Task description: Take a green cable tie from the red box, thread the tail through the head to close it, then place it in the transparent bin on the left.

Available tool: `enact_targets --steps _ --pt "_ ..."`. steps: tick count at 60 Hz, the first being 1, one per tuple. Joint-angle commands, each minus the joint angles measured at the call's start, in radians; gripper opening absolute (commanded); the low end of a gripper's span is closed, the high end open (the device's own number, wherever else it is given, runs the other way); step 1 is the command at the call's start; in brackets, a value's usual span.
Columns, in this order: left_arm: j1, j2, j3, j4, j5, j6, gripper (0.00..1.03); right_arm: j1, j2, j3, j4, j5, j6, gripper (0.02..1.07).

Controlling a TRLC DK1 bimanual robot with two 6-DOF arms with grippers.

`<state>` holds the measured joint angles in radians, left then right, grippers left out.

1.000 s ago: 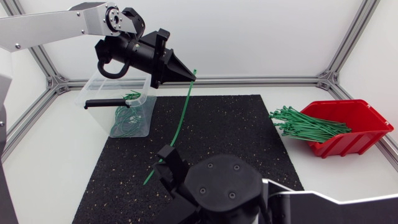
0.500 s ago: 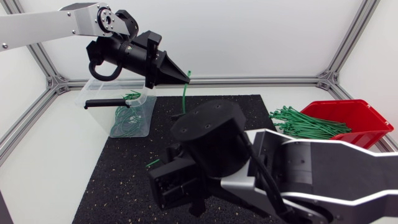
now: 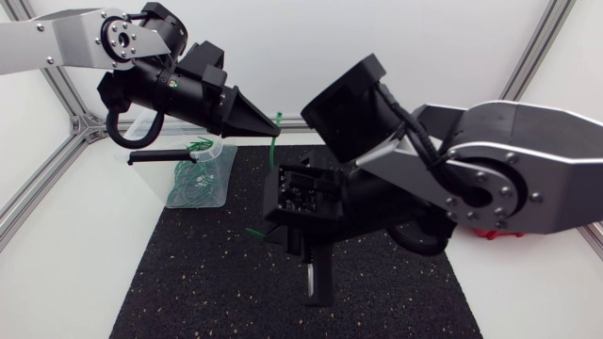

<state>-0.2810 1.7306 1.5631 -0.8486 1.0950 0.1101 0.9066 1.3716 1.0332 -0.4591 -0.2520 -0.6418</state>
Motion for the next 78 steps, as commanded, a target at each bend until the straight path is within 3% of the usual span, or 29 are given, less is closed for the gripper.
enact_targets --steps 1,18,33,49,78 --pt "-0.015 -0.086 -0.077 0.048 -0.023 0.017 0.03 -0.009 0.012 0.037 -0.058 -0.046 0.053 0.08" --pt "-0.040 -0.296 -0.314 0.269 -0.093 0.002 0.03 -0.058 0.011 0.136 -0.273 -0.242 0.097 0.08" --pt "-0.047 -0.467 -0.517 0.497 -0.141 0.000 0.03 -0.083 0.034 0.225 -0.415 -0.357 0.139 0.08" --pt "-0.035 -0.671 -0.799 0.994 -0.196 -0.219 0.03 -0.109 0.132 0.344 -0.547 -0.492 0.203 0.08" --pt "-0.012 -0.687 -0.963 1.237 -0.196 -0.257 0.03 -0.186 0.254 0.501 -0.688 -0.665 0.263 0.08"
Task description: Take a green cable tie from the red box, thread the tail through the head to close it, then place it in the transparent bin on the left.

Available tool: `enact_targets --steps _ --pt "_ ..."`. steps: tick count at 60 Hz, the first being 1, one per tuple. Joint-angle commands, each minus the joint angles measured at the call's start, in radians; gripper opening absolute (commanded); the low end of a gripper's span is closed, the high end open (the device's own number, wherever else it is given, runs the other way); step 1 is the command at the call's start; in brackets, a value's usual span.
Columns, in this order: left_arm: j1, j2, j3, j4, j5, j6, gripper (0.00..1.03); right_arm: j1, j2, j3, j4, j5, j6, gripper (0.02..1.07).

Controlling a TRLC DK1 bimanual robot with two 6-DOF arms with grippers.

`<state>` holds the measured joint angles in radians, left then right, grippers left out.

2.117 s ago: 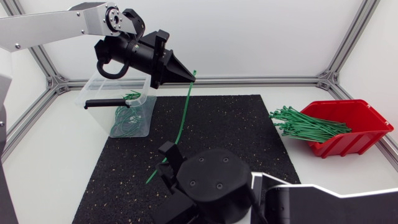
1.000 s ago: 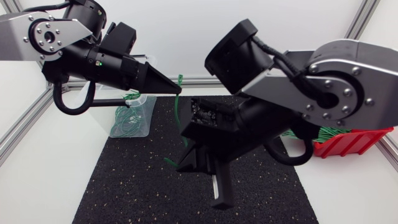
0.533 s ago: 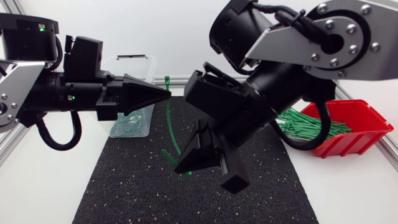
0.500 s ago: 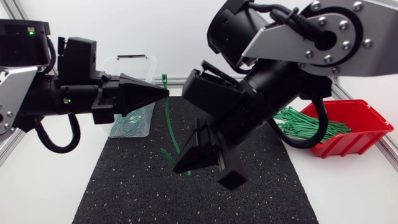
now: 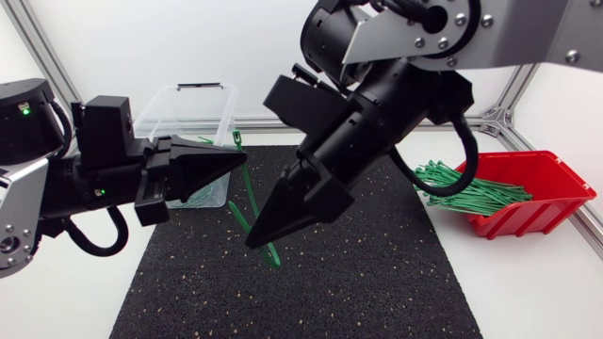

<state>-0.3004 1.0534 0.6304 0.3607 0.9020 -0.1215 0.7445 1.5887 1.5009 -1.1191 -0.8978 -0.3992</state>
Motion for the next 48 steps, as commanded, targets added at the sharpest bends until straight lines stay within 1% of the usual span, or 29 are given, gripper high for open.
enact_targets --steps 1,6,15,32,44,48 --pt "0.004 -0.010 -0.032 0.030 -0.003 -0.024 0.03 -0.028 0.042 0.036 -0.034 -0.024 0.020 0.08" --pt "-0.005 -0.003 -0.055 0.070 -0.005 -0.024 0.03 -0.054 0.068 0.056 -0.050 -0.053 0.020 0.08" --pt "-0.026 0.011 -0.081 0.095 -0.008 -0.021 0.03 -0.083 0.103 0.078 -0.061 -0.099 0.022 0.08" --pt "-0.054 0.017 -0.118 0.172 -0.080 0.005 0.03 -0.120 0.163 0.117 -0.116 -0.222 0.016 0.08" --pt "-0.071 0.031 -0.127 0.184 -0.080 0.049 0.03 -0.145 0.200 0.137 -0.145 -0.289 0.005 0.08" --pt "-0.072 0.031 -0.129 0.187 -0.080 0.066 0.03 -0.155 0.214 0.144 -0.165 -0.296 -0.012 0.08"
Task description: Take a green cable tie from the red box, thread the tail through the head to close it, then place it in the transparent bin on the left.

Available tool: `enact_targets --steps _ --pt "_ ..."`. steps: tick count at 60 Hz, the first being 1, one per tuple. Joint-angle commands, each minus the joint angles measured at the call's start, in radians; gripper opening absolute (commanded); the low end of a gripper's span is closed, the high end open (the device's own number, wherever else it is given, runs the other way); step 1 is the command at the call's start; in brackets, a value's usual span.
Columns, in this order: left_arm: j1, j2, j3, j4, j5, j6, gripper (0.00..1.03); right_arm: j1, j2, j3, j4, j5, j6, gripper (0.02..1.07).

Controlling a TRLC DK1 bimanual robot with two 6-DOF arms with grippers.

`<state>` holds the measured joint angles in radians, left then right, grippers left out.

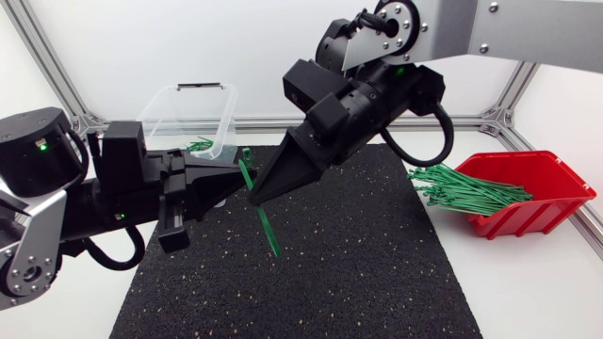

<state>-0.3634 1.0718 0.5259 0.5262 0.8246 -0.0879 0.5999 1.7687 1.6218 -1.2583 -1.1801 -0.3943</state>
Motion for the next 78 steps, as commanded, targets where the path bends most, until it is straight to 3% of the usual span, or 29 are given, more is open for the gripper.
enact_targets --steps 1,19,34,59,78 --pt "-0.009 0.013 -0.024 0.021 -0.002 0.034 0.03 -0.011 0.035 0.023 -0.032 -0.016 -0.020 0.08" --pt "-0.012 0.004 -0.032 0.047 0.007 0.047 0.03 -0.048 0.054 0.023 -0.084 -0.059 -0.055 0.08" --pt "-0.009 -0.015 -0.035 0.041 0.067 0.062 0.03 -0.049 0.092 0.035 -0.156 -0.087 -0.100 0.08" --pt "0.014 0.010 -0.026 0.029 0.114 0.085 0.03 -0.048 0.089 0.041 -0.167 -0.104 -0.104 0.08" --pt "-0.016 0.025 -0.021 0.026 0.110 0.119 0.03 -0.049 0.092 0.043 -0.179 -0.122 -0.107 0.08"
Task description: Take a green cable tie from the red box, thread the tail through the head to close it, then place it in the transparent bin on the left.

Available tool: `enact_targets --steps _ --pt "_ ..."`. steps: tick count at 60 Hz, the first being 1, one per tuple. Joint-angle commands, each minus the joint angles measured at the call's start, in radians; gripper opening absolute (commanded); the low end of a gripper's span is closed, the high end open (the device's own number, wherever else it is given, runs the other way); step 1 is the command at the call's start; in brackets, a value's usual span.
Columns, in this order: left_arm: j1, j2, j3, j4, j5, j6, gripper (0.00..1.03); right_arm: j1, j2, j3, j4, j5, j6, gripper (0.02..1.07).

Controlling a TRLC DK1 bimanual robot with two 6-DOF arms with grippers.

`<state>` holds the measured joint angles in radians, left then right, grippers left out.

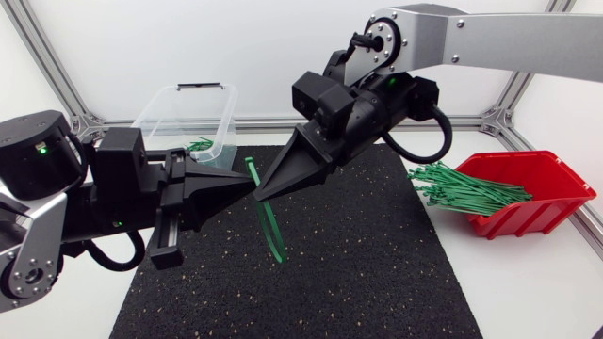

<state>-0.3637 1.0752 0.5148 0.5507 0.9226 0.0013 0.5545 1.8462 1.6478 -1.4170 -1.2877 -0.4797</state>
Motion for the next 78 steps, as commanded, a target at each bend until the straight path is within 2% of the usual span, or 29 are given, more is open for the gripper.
enact_targets --steps 1,22,36,58,65,78 --pt "-0.018 0.023 -0.010 0.002 0.010 0.031 0.03 -0.004 0.015 0.017 -0.020 -0.016 -0.020 0.08" --pt "-0.052 0.022 -0.013 0.002 -0.061 0.088 0.03 -0.018 0.038 0.027 -0.034 -0.036 -0.019 0.08" --pt "-0.073 0.017 0.008 0.002 -0.062 0.026 0.03 -0.039 0.051 0.047 -0.062 -0.039 -0.014 0.08" --pt "-0.107 0.029 0.028 0.005 -0.074 -0.043 0.03 -0.065 0.136 0.156 -0.269 -0.075 -0.016 0.08" --pt "-0.113 0.028 0.027 0.003 -0.084 -0.044 0.03 -0.085 0.133 0.156 -0.284 -0.071 -0.097 0.08" --pt "-0.121 0.026 0.022 0.003 -0.100 -0.044 0.03 -0.085 0.097 0.155 -0.287 -0.081 -0.145 0.08"
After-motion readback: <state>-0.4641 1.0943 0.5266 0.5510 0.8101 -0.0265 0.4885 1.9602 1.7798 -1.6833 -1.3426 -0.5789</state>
